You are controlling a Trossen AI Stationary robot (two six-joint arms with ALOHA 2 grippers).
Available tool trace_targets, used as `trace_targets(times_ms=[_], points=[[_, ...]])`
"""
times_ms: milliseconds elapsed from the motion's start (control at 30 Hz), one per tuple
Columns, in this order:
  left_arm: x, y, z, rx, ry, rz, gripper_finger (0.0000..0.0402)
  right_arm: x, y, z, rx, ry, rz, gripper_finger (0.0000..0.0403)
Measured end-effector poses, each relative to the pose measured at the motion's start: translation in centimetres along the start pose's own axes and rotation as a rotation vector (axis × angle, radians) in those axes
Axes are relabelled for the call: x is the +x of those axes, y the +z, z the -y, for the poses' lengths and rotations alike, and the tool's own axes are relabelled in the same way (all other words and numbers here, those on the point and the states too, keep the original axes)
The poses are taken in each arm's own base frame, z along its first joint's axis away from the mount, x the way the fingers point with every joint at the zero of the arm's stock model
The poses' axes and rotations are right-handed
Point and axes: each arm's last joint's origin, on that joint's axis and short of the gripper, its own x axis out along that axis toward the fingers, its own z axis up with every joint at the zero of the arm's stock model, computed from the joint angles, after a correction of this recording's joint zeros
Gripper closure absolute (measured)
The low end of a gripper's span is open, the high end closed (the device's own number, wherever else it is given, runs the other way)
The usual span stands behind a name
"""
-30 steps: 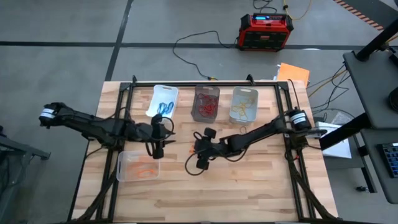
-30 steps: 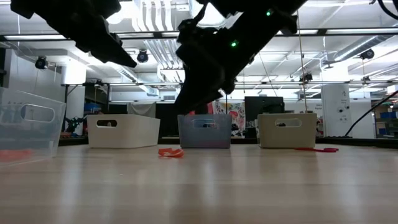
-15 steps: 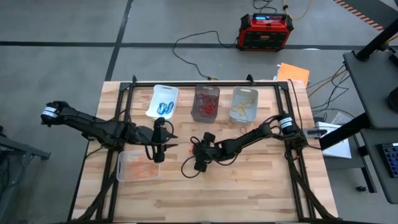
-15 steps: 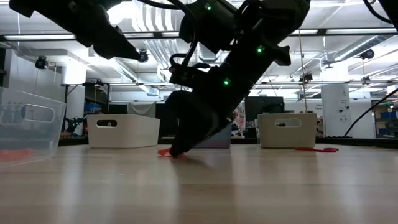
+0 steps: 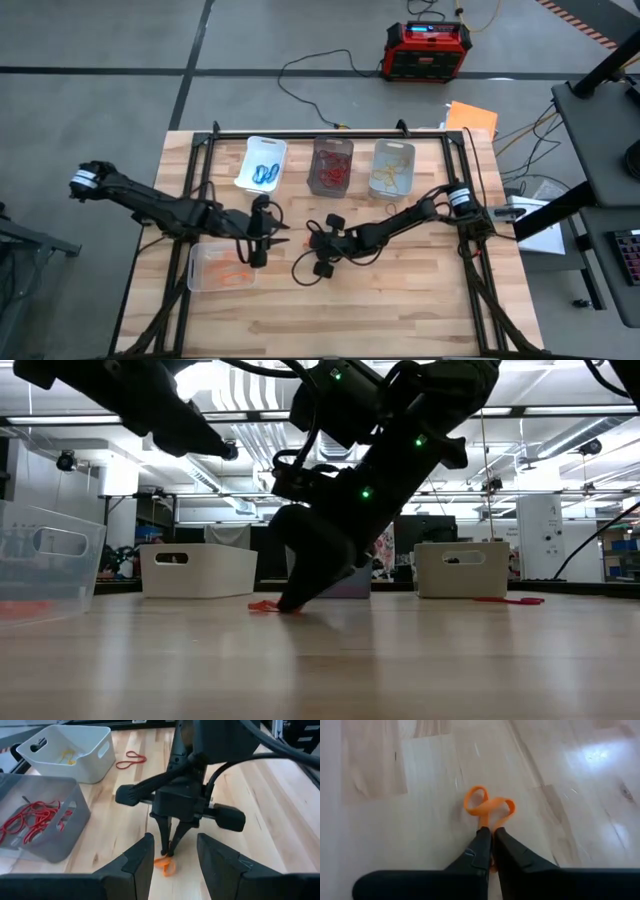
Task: Sort rubber bands into baskets
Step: Put the orange rubber band into the transparent bin
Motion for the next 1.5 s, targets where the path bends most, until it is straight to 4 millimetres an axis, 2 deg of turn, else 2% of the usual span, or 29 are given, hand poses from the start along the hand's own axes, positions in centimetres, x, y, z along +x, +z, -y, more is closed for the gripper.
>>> trace_targets(times_ms=[233,500,833,1133,1333,1500], points=[[0.9,-0.1,0.3,0.002,-0.001,0.008,0.0267,-1.7,0.8,-0.2,-0.082,0.013,0.022,0.0394],[1.8,-0.2,0.5,0.034,-0.005,0.011,0.0265,-5.1,2.6,-1.0,-0.151,0.032,0.121,0.0394],[2.1,0.0,0.7,0.027,-0.016,0.041,0.0219,-8.4,4.5,-1.0,-0.250,0.035,0.228,0.0394],[3.3,-0.6,0.9,0.035,-0.013,0.009,0.0191,-9.9,7.1,-1.3,-0.359,0.004,0.309,0.0394],[4.1,-1.1,1.1,0.017,-0.004,-0.014,0.0203,-10.5,8.0,-1.3,-0.399,-0.023,0.335,0.0394],[4.2,-1.1,1.1,0.006,-0.002,-0.018,0.0264,-10.5,8.0,-1.3,-0.419,-0.029,0.329,0.0394]])
